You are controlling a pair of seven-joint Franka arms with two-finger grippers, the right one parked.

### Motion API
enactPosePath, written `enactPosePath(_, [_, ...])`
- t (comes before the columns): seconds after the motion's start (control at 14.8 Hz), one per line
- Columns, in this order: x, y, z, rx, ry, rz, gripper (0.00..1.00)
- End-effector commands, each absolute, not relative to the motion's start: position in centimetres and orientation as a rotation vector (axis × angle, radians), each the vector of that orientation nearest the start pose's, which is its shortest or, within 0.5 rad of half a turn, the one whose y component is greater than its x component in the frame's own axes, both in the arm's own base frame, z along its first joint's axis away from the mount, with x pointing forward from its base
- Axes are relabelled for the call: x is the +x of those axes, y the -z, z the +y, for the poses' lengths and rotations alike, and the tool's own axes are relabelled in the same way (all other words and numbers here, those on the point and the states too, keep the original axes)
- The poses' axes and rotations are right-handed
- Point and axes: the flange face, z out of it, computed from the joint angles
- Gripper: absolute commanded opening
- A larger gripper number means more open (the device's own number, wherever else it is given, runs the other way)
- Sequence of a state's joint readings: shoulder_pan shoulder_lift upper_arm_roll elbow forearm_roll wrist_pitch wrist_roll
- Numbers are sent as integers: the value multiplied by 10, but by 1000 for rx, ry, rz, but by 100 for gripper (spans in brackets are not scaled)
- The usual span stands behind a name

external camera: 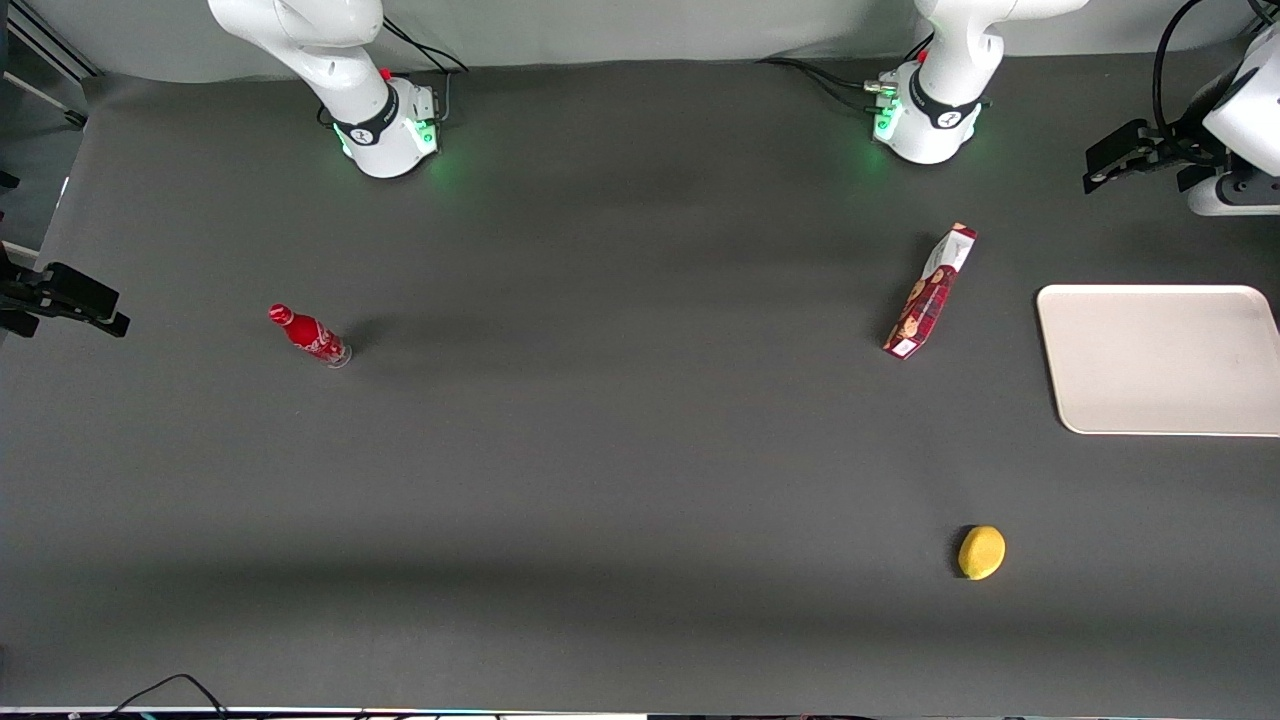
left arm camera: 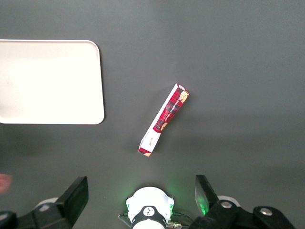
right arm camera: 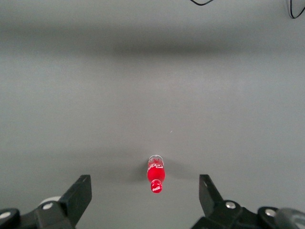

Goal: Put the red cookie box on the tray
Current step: 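Move the left gripper down over the red plaid shortbread box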

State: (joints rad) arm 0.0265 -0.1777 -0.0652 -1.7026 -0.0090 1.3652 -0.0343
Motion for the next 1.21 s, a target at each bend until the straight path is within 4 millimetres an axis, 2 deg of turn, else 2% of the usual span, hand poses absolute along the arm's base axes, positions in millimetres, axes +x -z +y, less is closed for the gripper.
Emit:
enactPosePath(0.0, [475, -643, -29, -3105, -259, 17, 100])
enactPosePath(0.27, [474, -644, -30, -3110, -265, 14, 100])
enactPosePath(0.4, [467, -641, -28, -3098, -343, 24, 100])
enactPosePath(0.47, [461, -637, -29, -3094, -395, 41, 100])
enactPosePath(0.54, [453, -623, -33, -3088, -450, 60, 100])
enactPosePath(0.67, [429, -579, -41, -3093, -490, 183, 100])
enactPosePath(0.81, [405, -524, -42, -3130, -464, 286, 100])
enactPosePath(1.15, [382, -388, -47, -3110, -402, 535, 100])
